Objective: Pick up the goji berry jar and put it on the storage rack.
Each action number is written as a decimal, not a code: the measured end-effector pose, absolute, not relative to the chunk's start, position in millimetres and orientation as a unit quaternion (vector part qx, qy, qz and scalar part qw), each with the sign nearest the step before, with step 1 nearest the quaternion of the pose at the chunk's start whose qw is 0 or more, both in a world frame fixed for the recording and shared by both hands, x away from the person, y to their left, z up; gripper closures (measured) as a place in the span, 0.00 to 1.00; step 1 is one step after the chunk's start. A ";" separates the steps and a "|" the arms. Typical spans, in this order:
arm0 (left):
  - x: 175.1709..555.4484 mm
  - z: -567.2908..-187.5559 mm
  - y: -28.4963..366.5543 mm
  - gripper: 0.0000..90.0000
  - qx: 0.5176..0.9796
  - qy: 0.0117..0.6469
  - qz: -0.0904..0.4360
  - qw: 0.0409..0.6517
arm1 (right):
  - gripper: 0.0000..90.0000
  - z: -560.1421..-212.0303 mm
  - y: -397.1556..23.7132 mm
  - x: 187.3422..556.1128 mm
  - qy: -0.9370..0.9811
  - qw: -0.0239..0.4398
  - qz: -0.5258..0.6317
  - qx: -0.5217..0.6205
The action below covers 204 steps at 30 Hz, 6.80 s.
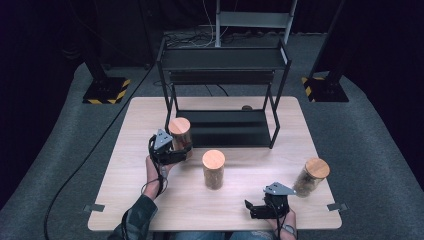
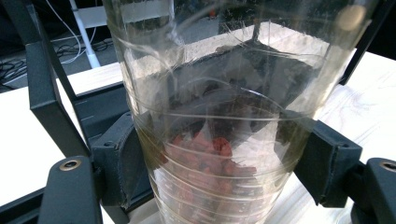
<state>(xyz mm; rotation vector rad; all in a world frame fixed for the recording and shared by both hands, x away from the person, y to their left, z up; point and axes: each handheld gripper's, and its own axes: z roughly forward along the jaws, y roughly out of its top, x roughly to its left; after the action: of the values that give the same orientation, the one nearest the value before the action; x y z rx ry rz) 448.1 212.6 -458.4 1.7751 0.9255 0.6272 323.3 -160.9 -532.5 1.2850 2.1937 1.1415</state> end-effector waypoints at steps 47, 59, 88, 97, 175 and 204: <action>468.0 -458.0 197.3 0.27 0.734 0.383 0.256 0.499 | 0.00 -532.6 -160.8 323.3 0.776 0.175 0.404 0.452; 472.8 -455.7 193.3 0.27 0.735 0.381 0.257 0.499 | 0.00 -532.6 -160.8 323.4 0.776 0.175 0.403 0.452; 489.3 -453.3 183.6 0.27 0.733 0.384 0.260 0.498 | 0.00 -532.6 -160.7 323.3 0.776 0.176 0.403 0.452; 495.3 -457.3 181.7 0.27 0.733 0.388 0.264 0.493 | 0.00 -532.6 -160.7 323.2 0.776 0.176 0.403 0.452; 530.7 -485.4 161.3 0.27 0.723 0.404 0.312 0.465 | 0.00 -532.6 -160.2 322.2 0.777 0.180 0.403 0.448; 538.6 -494.0 168.0 0.27 0.706 0.423 0.289 0.489 | 0.00 -532.6 -160.2 322.0 0.777 0.182 0.403 0.448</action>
<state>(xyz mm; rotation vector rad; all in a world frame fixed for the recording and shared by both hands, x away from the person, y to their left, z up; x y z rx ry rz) 538.6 168.0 -494.0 1.7148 1.0284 0.7021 322.0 -160.2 -532.6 1.2652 2.1926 1.1387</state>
